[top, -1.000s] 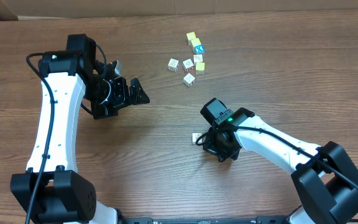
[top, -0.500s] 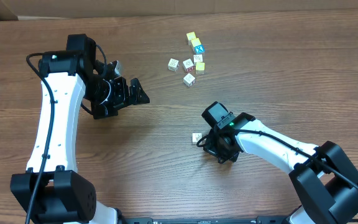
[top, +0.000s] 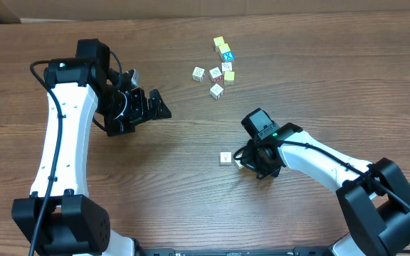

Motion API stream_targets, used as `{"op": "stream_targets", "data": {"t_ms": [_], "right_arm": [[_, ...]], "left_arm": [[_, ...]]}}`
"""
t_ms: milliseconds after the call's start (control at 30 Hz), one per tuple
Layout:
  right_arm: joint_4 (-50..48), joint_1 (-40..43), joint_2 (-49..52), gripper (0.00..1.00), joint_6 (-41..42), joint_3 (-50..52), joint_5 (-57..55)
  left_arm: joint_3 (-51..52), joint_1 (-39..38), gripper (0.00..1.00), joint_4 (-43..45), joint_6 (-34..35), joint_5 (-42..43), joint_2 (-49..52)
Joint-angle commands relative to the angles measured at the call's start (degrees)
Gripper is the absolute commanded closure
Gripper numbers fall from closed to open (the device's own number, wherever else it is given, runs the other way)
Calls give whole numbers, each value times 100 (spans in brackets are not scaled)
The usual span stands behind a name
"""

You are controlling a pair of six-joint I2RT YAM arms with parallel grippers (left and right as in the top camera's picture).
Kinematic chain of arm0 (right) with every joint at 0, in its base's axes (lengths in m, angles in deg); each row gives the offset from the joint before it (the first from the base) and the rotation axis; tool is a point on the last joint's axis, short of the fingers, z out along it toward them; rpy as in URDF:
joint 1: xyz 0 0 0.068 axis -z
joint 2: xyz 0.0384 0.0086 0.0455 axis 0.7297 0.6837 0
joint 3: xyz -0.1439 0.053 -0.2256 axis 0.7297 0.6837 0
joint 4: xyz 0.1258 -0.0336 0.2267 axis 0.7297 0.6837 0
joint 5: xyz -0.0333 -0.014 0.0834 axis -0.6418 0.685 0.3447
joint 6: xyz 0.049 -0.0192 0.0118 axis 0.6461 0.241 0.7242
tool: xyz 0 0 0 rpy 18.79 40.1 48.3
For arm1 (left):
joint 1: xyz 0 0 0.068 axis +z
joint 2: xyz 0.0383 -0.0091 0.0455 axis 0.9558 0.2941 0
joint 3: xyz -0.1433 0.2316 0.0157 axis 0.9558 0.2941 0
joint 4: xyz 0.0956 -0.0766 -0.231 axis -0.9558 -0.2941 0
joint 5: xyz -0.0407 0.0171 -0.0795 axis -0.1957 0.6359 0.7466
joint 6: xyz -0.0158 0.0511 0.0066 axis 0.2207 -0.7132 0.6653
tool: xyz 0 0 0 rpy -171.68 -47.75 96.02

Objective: Flip 4 blocks

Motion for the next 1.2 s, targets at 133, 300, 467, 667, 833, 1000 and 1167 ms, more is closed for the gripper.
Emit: {"op": "stream_targets", "data": {"t_ms": [133,300,467,667,833,1000,1167], "right_arm": [[105,26,-160,96,-127,20,564],[17,26,-160,96,-129,20,566],[-120,26,-160,96,-127,20,160],[-199,26,-160,96,-133,20,-13],[-361,26,-160,96,-151,20,-4],[-417,26,-160,96,-151,20,-9],[-590,26,-160,96,-151,20,-9]], "left_arm": [[-116,-15,0,7,-68,0,17],[-116,-15,0,7,-66,0,17],[-116,-15,0,7,-66,0,17],[-116,-15,0,7,-66,0,17],[-116,-15,0,7,-66,0,17],[-116,-15,0,7,-68,0,17],[-116,-15,0,7,-68,0,17]]}}
